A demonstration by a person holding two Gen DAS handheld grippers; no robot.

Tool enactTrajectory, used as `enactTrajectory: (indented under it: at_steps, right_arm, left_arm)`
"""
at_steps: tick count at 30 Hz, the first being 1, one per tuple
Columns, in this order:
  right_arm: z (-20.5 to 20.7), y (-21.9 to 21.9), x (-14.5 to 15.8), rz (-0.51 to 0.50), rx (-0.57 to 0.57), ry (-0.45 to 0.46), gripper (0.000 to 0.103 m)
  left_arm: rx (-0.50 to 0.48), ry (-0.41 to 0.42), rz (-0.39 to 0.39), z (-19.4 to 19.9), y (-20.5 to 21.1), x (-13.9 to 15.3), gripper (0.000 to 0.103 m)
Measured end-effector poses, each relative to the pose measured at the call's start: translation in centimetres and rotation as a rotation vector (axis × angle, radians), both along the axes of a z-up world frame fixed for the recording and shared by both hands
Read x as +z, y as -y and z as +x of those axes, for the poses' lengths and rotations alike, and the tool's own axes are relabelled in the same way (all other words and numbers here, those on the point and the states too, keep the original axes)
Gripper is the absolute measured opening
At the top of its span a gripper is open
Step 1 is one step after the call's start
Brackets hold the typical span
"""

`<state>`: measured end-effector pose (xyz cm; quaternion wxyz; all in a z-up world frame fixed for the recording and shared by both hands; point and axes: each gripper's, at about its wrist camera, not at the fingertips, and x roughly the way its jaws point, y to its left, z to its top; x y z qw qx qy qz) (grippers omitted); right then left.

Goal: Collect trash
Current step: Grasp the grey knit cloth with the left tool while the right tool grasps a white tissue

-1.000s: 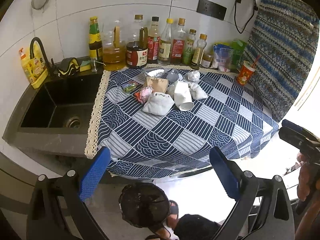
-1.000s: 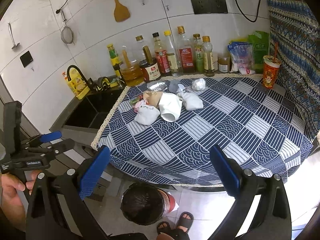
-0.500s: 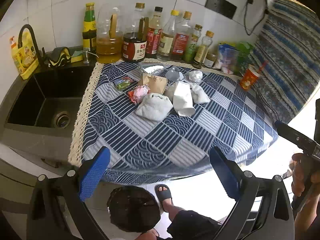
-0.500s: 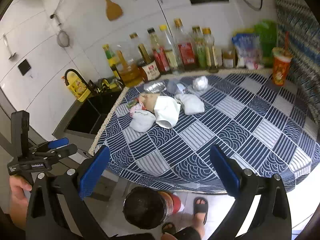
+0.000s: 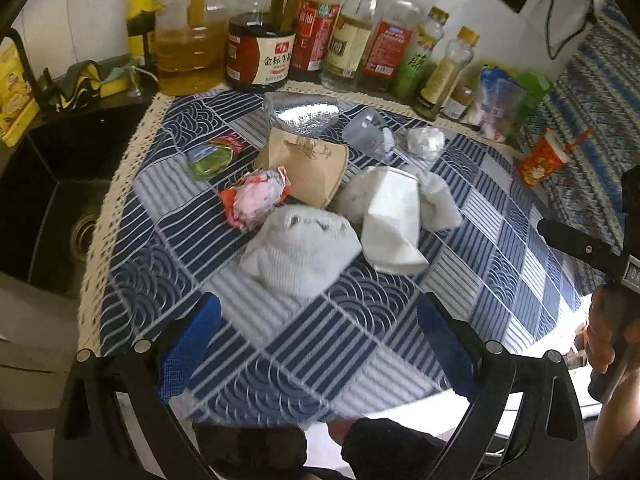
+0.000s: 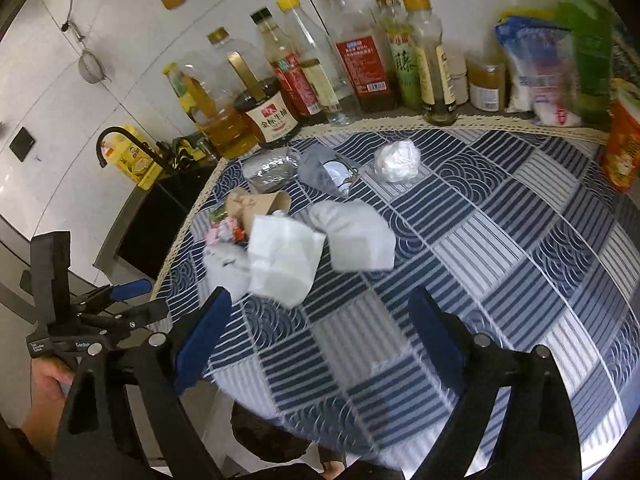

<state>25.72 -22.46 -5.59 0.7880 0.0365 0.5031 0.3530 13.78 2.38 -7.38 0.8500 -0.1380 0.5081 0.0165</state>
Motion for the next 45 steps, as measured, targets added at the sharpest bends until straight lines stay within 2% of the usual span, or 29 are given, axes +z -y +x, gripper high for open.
enactTrajectory:
  at_steps: [4, 5, 8, 13, 18, 20, 21, 29, 35, 45]
  right_arm:
    - [3.1, -1.5, -2.5, -0.018, 0.038, -0.049, 0.08]
    - [3.9, -1.9, -3.1, -0.017, 0.049, -0.062, 0.08]
    - [5.5, -3.0, -4.5, -0.031, 0.074, -0.079, 0.073]
    - [7.4, -4.4, -6.1, -0.041, 0.107, -0.1, 0.068]
    - [8.6, -5.2, -7.8, -0.059, 0.13, -0.131, 0.067]
    - [8.8, -5.3, -8.3, -0.068, 0.138, -0.148, 0.054]
    - [8.9, -5.2, -8.4, -0.063, 0.142, -0.149, 0.053]
    - [8.9, -5.2, -8.2, -0.056, 0.158, -0.135, 0.026]
    - [8.6, -4.8, -7.5, -0.052, 0.15, -0.118, 0.021]
    - [6.4, -3.2, -4.3, -0.04, 0.072, -0.066, 0.02]
  left_arm:
    - [0.006, -0.025, -0.001, 2.4, -0.4, -1.5, 0.094]
    - [0.008, -0.031, 0.007, 2.8, -0.5, -1.9, 0.09]
    - [0.015, -0.054, 0.005, 3.8, -0.9, -3.0, 0.087]
    - [0.02, -0.084, -0.012, 5.1, -1.3, -4.3, 0.079]
    - [0.016, -0.109, -0.007, 6.2, -1.2, -5.4, 0.07]
    - [0.026, -0.111, 0.004, 6.3, -1.2, -5.7, 0.064]
    - [0.029, -0.114, 0.004, 6.4, -1.3, -5.8, 0.064]
    - [0.034, -0.107, 0.009, 6.9, -1.4, -6.0, 0.042]
    - [0.035, -0.102, 0.017, 6.6, -1.2, -5.3, 0.032]
    - [0.011, -0.048, 0.019, 4.6, -1.4, -2.9, 0.03]
